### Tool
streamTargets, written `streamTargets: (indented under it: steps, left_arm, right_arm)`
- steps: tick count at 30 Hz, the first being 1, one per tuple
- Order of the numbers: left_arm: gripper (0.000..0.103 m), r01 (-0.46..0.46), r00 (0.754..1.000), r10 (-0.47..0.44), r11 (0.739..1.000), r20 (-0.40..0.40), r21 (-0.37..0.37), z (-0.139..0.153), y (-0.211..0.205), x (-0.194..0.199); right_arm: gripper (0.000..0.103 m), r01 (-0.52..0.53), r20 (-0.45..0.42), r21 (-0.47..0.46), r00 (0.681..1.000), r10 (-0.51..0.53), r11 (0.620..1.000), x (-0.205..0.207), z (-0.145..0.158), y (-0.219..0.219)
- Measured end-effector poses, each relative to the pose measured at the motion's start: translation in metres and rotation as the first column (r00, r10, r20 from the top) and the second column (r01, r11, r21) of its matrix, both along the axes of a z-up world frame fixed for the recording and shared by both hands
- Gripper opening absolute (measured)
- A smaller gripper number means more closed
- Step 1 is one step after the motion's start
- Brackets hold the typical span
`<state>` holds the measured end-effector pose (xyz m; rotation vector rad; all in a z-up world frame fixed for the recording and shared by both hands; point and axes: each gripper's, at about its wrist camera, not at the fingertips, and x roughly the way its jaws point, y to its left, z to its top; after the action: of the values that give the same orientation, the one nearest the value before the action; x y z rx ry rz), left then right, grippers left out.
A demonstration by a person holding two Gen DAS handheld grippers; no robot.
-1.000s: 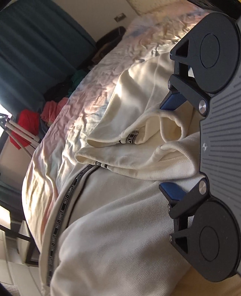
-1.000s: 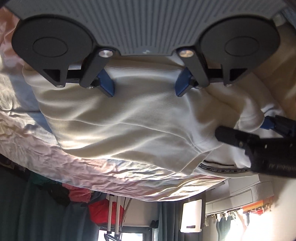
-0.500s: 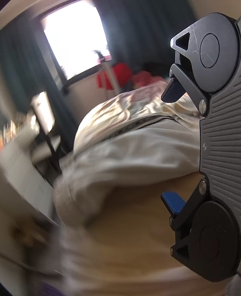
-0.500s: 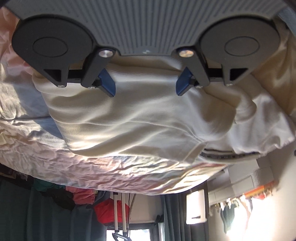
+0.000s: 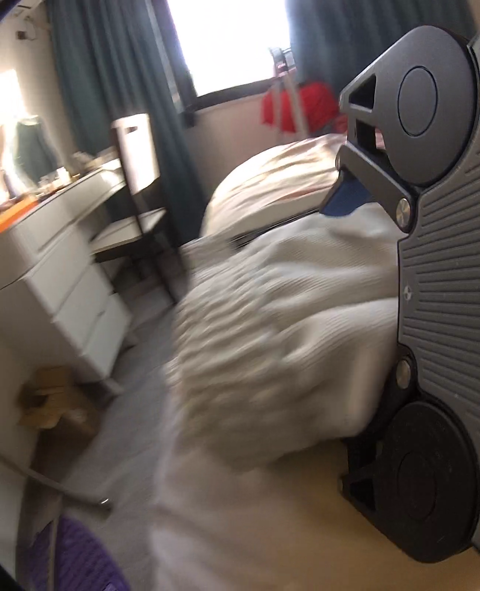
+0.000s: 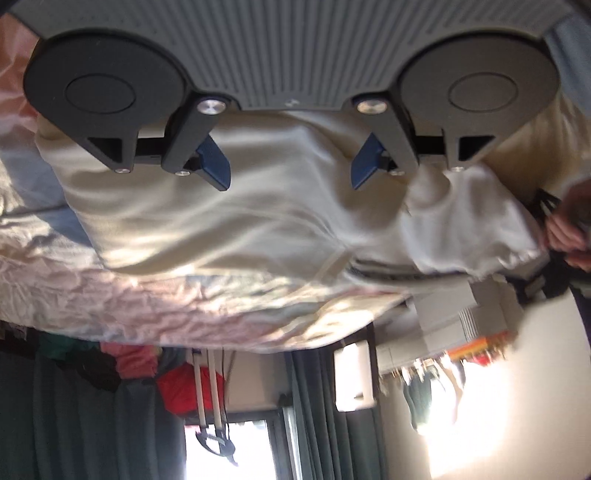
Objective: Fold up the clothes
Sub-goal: 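Grasp the ribbed cuff of the sweatshirt with the left gripper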
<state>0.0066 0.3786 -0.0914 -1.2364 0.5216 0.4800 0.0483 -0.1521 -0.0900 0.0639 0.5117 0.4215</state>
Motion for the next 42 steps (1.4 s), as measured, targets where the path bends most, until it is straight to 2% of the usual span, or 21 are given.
streamTargets:
  steps: [2, 3, 4, 5, 8, 11, 14, 17, 20, 23, 28, 33, 35, 37, 40, 41, 42]
  left_arm:
    - [0.071, -0.031, 1.000, 0.031, 0.999, 0.005, 0.015, -0.004, 0.005, 0.001]
    - [0.068, -0.031, 1.000, 0.031, 0.999, 0.002, 0.040, -0.004, 0.006, 0.001]
    - [0.058, -0.026, 1.000, 0.027, 0.997, -0.009, 0.077, -0.002, 0.006, 0.000]
    - [0.050, -0.018, 1.000, 0.021, 0.992, -0.021, 0.122, 0.002, 0.004, 0.002]
    - [0.035, 0.009, 1.000, -0.005, 0.968, -0.017, 0.253, 0.016, -0.007, 0.000]
    - [0.027, 0.053, 0.999, -0.053, 0.920, -0.012, 0.389, 0.031, -0.022, -0.001]
    - [0.024, 0.057, 0.998, -0.068, 0.884, 0.007, 0.463, 0.046, -0.041, -0.002]
    - [0.022, 0.057, 0.996, -0.086, 0.818, 0.023, 0.572, 0.069, -0.067, 0.005]
    - [0.022, 0.035, 0.993, -0.105, 0.710, 0.057, 0.704, 0.093, -0.114, 0.017]
    - [0.022, 0.018, 0.984, -0.155, 0.592, 0.092, 0.806, 0.118, -0.174, 0.028]
    - [0.021, 0.029, 0.954, -0.275, 0.468, 0.115, 0.883, 0.153, -0.292, 0.048]
    - [0.019, 0.041, 0.905, -0.409, 0.357, 0.117, 0.933, 0.154, -0.413, 0.063]
    - [0.019, 0.050, 0.882, -0.461, 0.293, 0.095, 0.955, 0.136, -0.458, 0.066]
    - [0.019, 0.081, 0.852, -0.523, 0.190, 0.031, 0.978, 0.106, -0.503, 0.072]
    - [0.019, 0.193, 0.770, -0.611, -0.049, -0.182, 0.980, 0.044, -0.566, 0.079]
    - [0.019, 0.234, 0.734, -0.624, -0.136, -0.266, 0.963, 0.023, -0.584, 0.082]
    - [0.019, 0.298, 0.686, -0.620, -0.237, -0.380, 0.925, 0.000, -0.595, 0.086]
  right_arm:
    - [0.074, 0.004, 0.033, 0.014, 0.999, -0.004, 1.000, 0.000, 0.006, 0.002]
    - [0.074, 0.013, 0.045, 0.011, 0.999, -0.013, 1.000, 0.002, 0.006, 0.003]
    - [0.074, 0.022, 0.041, -0.002, 0.999, -0.022, 1.000, 0.006, 0.004, 0.006]
    - [0.074, 0.021, 0.012, -0.025, 1.000, -0.021, 0.999, 0.012, -0.002, 0.009]
    - [0.074, -0.024, -0.095, -0.141, 0.995, 0.010, 0.990, 0.026, -0.028, 0.022]
    - [0.076, -0.051, -0.032, -0.268, 0.999, 0.044, 0.962, 0.013, -0.037, 0.036]
    - [0.075, -0.039, -0.047, -0.286, 0.999, 0.027, 0.957, 0.008, -0.027, 0.037]
    - [0.075, -0.004, -0.056, -0.243, 0.998, -0.010, 0.970, 0.004, -0.013, 0.023]
    - [0.076, 0.095, -0.045, -0.196, 0.993, -0.105, 0.976, 0.004, 0.006, -0.003]
    - [0.076, 0.221, -0.020, -0.155, 0.974, -0.227, 0.963, 0.006, 0.023, -0.035]
    - [0.076, 0.411, -0.022, -0.077, 0.910, -0.413, 0.909, 0.020, 0.033, -0.089]
    - [0.076, 0.568, -0.056, -0.008, 0.822, -0.567, 0.823, 0.031, 0.033, -0.140]
    - [0.076, 0.623, -0.080, 0.032, 0.781, -0.619, 0.782, 0.031, 0.032, -0.160]
    - [0.076, 0.673, -0.109, 0.076, 0.739, -0.665, 0.736, 0.031, 0.030, -0.180]
    - [0.076, 0.722, -0.170, 0.160, 0.692, -0.702, 0.673, 0.027, 0.026, -0.207]
    - [0.076, 0.724, -0.189, 0.191, 0.690, -0.699, 0.663, 0.027, 0.023, -0.213]
    - [0.077, 0.726, -0.209, 0.221, 0.688, -0.695, 0.652, 0.026, 0.021, -0.219]
